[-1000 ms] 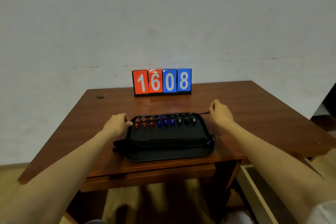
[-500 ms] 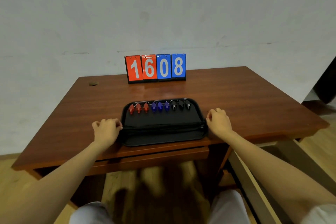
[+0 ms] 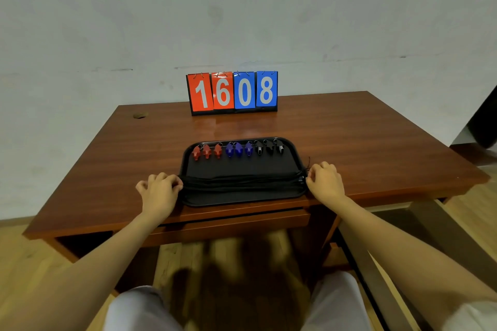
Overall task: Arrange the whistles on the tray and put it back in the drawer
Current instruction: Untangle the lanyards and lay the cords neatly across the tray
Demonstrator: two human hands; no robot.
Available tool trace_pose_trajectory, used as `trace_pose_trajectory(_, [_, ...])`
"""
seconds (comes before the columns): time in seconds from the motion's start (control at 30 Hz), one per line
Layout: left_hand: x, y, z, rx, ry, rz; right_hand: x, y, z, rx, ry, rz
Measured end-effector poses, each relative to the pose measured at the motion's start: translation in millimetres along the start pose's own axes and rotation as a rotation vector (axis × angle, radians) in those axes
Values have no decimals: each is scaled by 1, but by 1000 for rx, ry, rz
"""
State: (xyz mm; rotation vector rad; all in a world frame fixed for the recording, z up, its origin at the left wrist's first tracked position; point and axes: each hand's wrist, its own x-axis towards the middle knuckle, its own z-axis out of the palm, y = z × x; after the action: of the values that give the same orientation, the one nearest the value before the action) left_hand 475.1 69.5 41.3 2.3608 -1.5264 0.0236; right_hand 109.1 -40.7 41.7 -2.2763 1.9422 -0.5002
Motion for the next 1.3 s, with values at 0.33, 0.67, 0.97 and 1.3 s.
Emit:
trace_pose_trajectory(0.33, [-2,-1,4,5,21,-30,1,0,4,19,19,37])
trace_pose_trajectory(0.67, [-3,9,10,42,23,186,-4,-4,7,133,28,-229])
trace_pose_trajectory(0.97, [2,12,19,194,-79,237,4,-11,13,29,-214,-243])
trace_pose_trajectory(1.3, [-13,20,30,74,191,401,2,-8,14,65,-89,-308])
